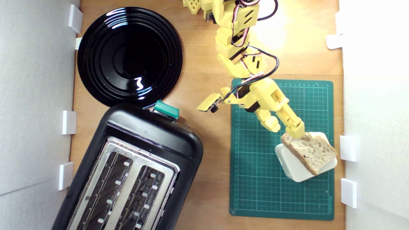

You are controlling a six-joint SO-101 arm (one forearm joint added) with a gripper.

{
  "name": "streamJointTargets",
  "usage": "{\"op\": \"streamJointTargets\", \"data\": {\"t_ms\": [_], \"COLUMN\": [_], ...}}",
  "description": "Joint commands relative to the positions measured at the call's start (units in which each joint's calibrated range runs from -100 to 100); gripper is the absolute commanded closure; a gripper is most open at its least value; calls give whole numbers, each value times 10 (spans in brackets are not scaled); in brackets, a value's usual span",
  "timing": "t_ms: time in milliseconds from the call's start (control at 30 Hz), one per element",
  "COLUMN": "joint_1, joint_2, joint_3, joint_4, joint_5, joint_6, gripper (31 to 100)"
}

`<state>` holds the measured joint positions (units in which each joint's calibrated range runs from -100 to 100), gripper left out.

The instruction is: Pick bread and place in toaster

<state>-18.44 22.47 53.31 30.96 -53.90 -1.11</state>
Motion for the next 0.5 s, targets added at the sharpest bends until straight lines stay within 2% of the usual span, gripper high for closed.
{"op": "streamJointTargets", "data": {"t_ms": [0, 67, 133, 467], "joint_1": [-11, -18, -27, -27], "joint_2": [-6, -6, -5, 30], "joint_3": [-28, -28, -34, -77], "joint_4": [-5, -6, -22, -22], "joint_5": [-18, -18, -17, -17], "joint_6": [5, 7, 7, 8], "gripper": [415, 415, 415, 415]}}
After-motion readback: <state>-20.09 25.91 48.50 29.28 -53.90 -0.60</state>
